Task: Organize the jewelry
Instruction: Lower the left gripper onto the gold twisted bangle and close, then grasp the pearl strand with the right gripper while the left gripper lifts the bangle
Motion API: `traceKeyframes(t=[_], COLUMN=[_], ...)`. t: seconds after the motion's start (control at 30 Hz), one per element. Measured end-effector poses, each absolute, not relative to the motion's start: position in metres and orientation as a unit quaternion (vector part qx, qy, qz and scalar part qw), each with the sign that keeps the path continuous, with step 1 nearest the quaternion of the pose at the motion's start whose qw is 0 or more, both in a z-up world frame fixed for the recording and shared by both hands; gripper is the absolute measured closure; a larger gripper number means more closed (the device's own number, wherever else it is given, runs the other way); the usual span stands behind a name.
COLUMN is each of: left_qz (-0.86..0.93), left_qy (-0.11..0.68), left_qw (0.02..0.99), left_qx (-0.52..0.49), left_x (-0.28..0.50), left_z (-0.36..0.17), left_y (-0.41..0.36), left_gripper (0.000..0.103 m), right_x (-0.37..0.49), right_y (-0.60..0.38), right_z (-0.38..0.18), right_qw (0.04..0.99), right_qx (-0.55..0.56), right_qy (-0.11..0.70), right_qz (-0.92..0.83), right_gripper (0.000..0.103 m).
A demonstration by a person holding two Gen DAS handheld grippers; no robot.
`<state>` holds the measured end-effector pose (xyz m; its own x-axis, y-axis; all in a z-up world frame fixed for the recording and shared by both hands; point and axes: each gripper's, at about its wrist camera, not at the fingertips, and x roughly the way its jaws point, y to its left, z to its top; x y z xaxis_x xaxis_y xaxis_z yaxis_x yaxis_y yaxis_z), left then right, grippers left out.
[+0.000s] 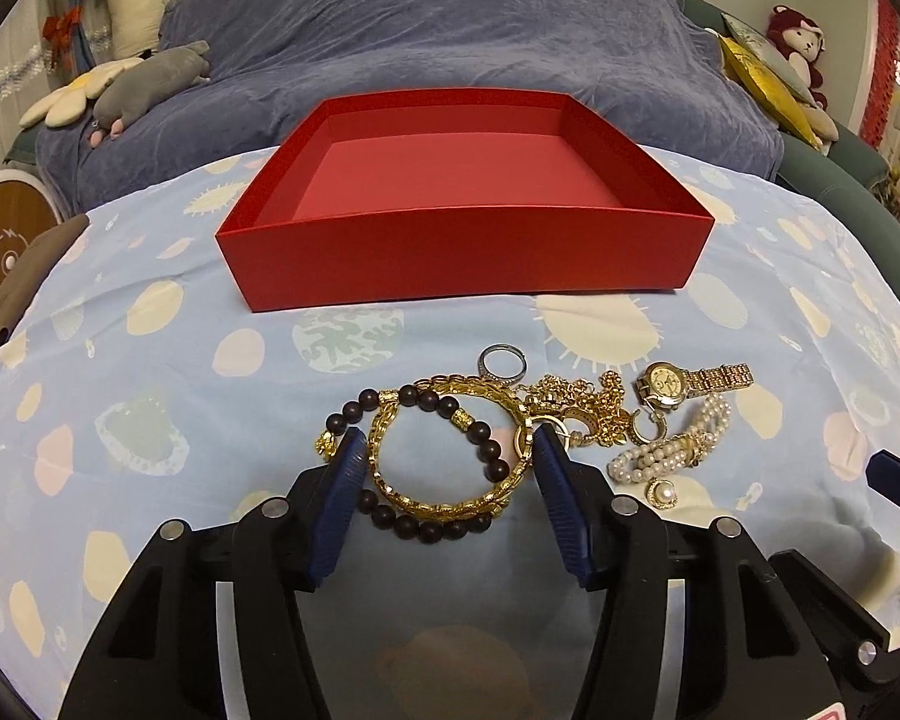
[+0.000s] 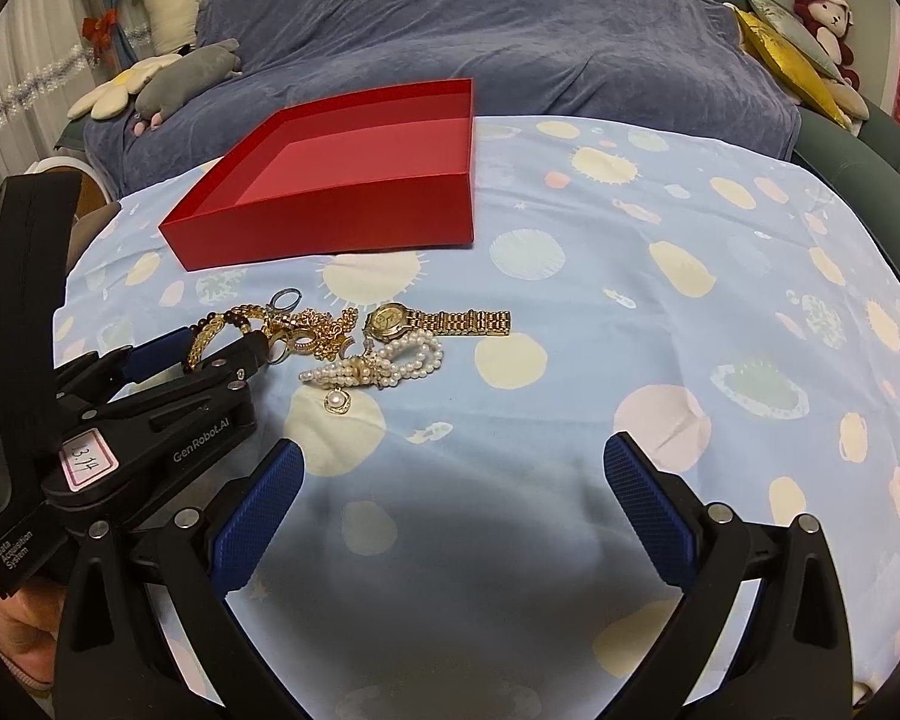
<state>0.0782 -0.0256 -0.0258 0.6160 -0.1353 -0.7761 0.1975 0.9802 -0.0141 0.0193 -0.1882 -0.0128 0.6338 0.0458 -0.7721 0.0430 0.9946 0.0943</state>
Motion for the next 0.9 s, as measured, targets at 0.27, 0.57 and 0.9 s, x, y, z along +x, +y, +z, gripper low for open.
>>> traceKeyframes(t=[0.27, 0.57, 0.9], left_qz=[-0.109, -0.107, -0.095], left_qy=[0.421, 0.395, 0.405], left_qw=[0.9, 0.912, 0.908], left_qx=[0.002, -0.039, -0.052], left_x=[0.067, 0.055, 0.058], left_z=[-0.003, 0.033, 0.027], left_y=[-0.011, 0.025, 0.044], left_gripper=[0.049, 0.049, 0.049], right_x=[0.022, 0.044, 0.068], right_y=[-0.195, -0.176, -0.169], right_z=[-0.012, -0.014, -0.029], right_qw=[0.9, 0.886, 0.858], right_qx=[0.072, 0.066, 0.132], right_qy=[0.429, 0.454, 0.485], right_qz=[0.011, 0.07, 0.109], right_gripper=[0.005, 0.031, 0.044])
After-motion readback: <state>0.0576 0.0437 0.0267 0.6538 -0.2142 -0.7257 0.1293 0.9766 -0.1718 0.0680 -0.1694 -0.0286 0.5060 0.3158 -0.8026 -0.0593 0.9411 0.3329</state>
